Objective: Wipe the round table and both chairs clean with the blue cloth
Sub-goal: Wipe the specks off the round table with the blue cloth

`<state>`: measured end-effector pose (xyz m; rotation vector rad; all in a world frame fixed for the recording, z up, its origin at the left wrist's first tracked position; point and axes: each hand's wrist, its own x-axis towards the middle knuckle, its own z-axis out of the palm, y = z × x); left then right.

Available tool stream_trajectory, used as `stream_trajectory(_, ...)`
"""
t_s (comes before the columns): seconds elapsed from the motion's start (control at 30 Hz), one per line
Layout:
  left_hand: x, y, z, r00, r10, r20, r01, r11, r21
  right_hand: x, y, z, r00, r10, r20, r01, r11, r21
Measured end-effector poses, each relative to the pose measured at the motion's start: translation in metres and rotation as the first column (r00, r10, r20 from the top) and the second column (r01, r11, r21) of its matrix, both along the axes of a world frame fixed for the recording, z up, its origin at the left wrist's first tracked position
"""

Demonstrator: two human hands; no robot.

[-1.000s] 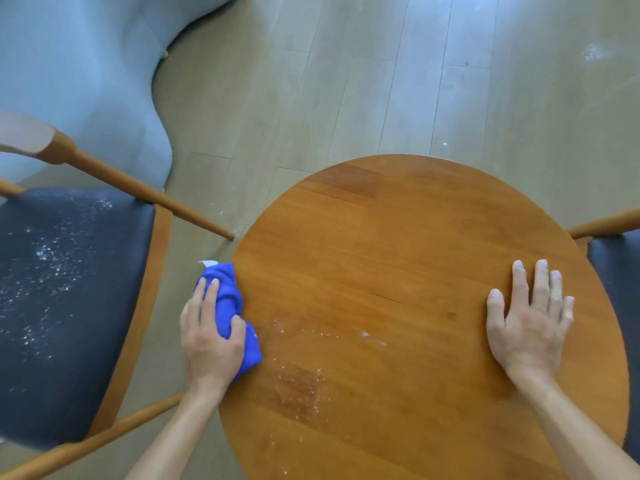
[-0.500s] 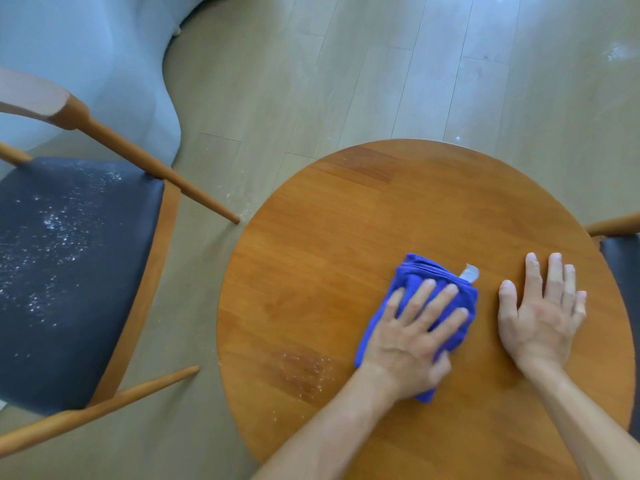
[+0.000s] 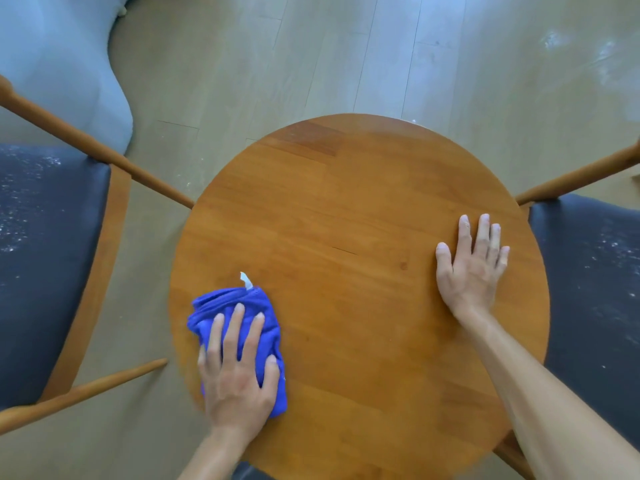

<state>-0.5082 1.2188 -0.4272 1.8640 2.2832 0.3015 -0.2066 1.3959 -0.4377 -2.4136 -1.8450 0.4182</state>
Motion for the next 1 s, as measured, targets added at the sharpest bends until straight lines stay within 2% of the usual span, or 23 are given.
stream_trajectory(0.1,0.067,-0.015,0.005,0.993,-0.116,0.031,0.117,0.992,-0.045,0.006,0.001,0.001,0.995,-0.01,-0.104,0.011,1.0,0.005)
stream_trajectory(0.17,0.117,-0.016,0.009,0.965,-0.251,0.073,0.256,0.964,-0.066,0.009,0.002,0.001,0.988,-0.01,-0.153,0.01,1.0,0.001)
stream_trajectory(0.3,0.192,-0.009,0.008,0.792,-0.598,0.119,0.602,0.798,0.002,0.013,0.003,-0.002,0.989,-0.001,-0.148,0.001,1.0,-0.001)
stream_trajectory(0.4,0.176,0.005,0.001,0.693,-0.712,0.111,0.712,0.7,0.052,0.014,0.003,-0.004,0.99,0.005,-0.139,-0.006,1.0,-0.004)
stream_trajectory(0.47,0.133,0.019,0.002,0.748,-0.653,0.118,0.648,0.757,0.084,0.015,0.002,-0.004,0.991,0.011,-0.133,-0.012,1.0,-0.008)
stream_trajectory(0.6,0.011,0.035,0.001,0.965,-0.262,0.024,0.26,0.963,0.067,0.014,0.0,-0.006,0.996,0.038,-0.086,-0.039,0.999,-0.015)
stream_trajectory(0.67,-0.032,0.021,0.002,1.0,-0.024,-0.015,0.024,0.999,0.042,0.013,0.0,-0.007,0.997,0.037,-0.062,-0.038,0.999,-0.019)
stream_trajectory(0.73,-0.038,-0.006,-0.001,0.994,0.108,-0.036,-0.106,0.993,0.053,0.013,0.001,-0.008,0.998,0.038,-0.048,-0.039,0.999,-0.018)
stream_trajectory(0.77,-0.029,-0.02,-0.003,0.991,0.125,-0.046,-0.122,0.991,0.061,0.013,0.001,-0.009,0.998,0.042,-0.046,-0.043,0.999,-0.017)
stream_trajectory(0.83,0.006,-0.045,-0.006,0.996,0.058,-0.07,-0.053,0.996,0.071,0.013,0.001,-0.01,0.998,0.045,-0.054,-0.046,0.999,-0.017)
stream_trajectory(1.0,0.141,-0.08,0.001,0.956,-0.291,0.047,0.292,0.956,-0.032,0.015,0.001,-0.01,0.997,0.048,-0.066,-0.051,0.998,-0.045)
